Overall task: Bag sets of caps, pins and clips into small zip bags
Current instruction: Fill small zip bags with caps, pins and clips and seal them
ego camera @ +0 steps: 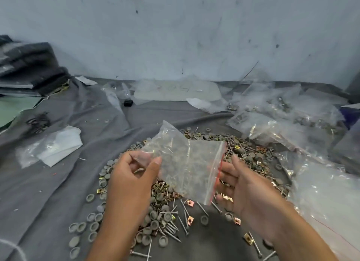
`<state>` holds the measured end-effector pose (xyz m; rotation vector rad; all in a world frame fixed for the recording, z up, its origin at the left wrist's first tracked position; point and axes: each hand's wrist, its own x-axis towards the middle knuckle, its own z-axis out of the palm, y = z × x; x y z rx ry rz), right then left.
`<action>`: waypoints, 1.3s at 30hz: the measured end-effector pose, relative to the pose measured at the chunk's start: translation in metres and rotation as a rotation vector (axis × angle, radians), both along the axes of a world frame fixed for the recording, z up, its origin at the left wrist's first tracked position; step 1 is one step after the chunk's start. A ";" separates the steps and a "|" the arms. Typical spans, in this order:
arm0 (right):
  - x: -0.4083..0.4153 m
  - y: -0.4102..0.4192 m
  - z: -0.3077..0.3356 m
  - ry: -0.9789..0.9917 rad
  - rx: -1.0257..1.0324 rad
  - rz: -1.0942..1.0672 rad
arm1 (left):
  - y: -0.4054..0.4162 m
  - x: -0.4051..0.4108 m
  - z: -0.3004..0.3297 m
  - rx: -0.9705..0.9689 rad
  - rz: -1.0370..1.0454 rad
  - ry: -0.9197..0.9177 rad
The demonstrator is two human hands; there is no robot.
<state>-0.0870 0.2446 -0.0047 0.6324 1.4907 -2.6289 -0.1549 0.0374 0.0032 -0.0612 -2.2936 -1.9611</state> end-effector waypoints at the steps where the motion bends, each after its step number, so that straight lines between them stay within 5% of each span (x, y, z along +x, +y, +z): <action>1: 0.000 0.000 0.000 0.009 0.005 0.013 | 0.000 0.000 -0.001 0.002 0.009 0.007; 6: 0.001 -0.004 -0.001 0.009 0.180 -0.042 | 0.000 -0.002 -0.002 -0.024 0.031 -0.020; 10: -0.001 -0.016 -0.003 0.083 0.348 -0.120 | 0.009 0.011 0.002 -0.396 0.137 0.218; 16: 0.000 -0.036 0.000 0.294 0.501 -0.058 | 0.025 0.034 0.007 -0.485 -0.255 0.331; 25: 0.007 -0.025 -0.005 0.257 0.892 -0.174 | 0.006 0.023 0.008 -0.483 0.004 0.418; 30: 0.008 -0.022 -0.007 0.248 0.958 0.157 | 0.004 0.020 0.007 -0.536 0.063 0.476; 35: 0.016 -0.041 -0.021 0.203 1.627 0.402 | 0.006 0.019 0.003 -0.572 0.036 0.598; 39: 0.019 -0.057 -0.023 0.188 1.773 0.399 | 0.009 0.019 0.002 -0.630 -0.014 0.568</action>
